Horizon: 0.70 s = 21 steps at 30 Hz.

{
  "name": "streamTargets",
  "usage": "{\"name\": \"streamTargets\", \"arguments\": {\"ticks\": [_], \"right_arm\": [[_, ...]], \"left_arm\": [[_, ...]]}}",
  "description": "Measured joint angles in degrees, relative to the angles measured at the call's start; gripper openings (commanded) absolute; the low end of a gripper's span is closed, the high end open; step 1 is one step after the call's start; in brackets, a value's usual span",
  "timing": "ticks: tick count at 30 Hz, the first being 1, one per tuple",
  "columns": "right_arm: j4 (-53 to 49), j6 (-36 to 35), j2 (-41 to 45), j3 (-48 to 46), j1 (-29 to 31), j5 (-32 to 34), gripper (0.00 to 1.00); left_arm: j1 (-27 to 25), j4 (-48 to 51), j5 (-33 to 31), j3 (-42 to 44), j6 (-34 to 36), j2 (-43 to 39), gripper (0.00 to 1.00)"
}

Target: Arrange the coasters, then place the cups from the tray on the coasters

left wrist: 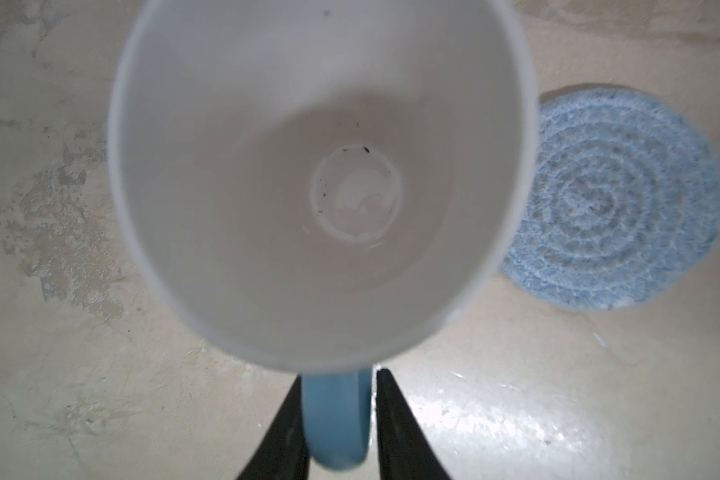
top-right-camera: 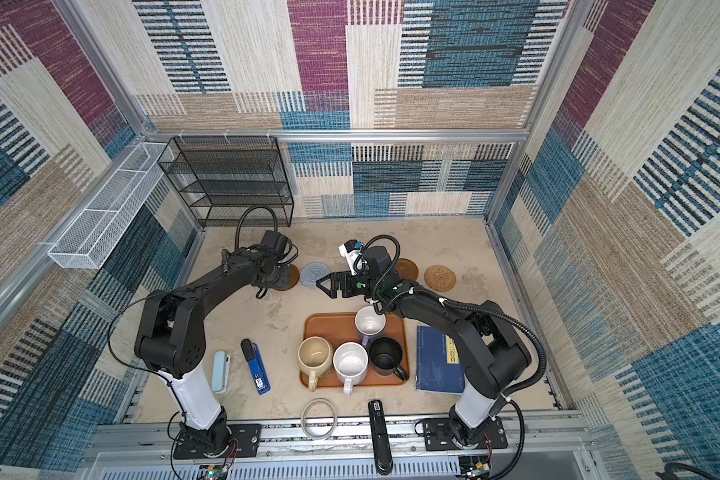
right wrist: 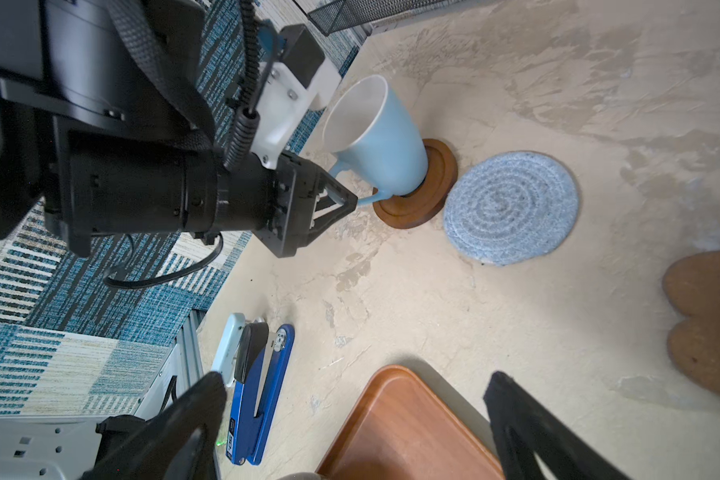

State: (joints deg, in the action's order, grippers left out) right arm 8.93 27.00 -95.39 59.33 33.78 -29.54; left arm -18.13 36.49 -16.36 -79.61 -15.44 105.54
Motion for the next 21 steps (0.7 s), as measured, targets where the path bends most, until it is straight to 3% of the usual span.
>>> {"name": "streamTargets", "arguments": {"ticks": [11,21], "right_arm": [[0.0,0.0,1.0,-0.1,0.0,0.3,1.0],[-0.3,-0.1,1.7,-0.1,0.0,1.1,0.99]], "left_arm": [[0.0,1.5,-1.6,-1.2,-1.4,1.2,0.26],[0.0,1.9,-1.7,-2.7,-1.3,2.0,0.17]]}}
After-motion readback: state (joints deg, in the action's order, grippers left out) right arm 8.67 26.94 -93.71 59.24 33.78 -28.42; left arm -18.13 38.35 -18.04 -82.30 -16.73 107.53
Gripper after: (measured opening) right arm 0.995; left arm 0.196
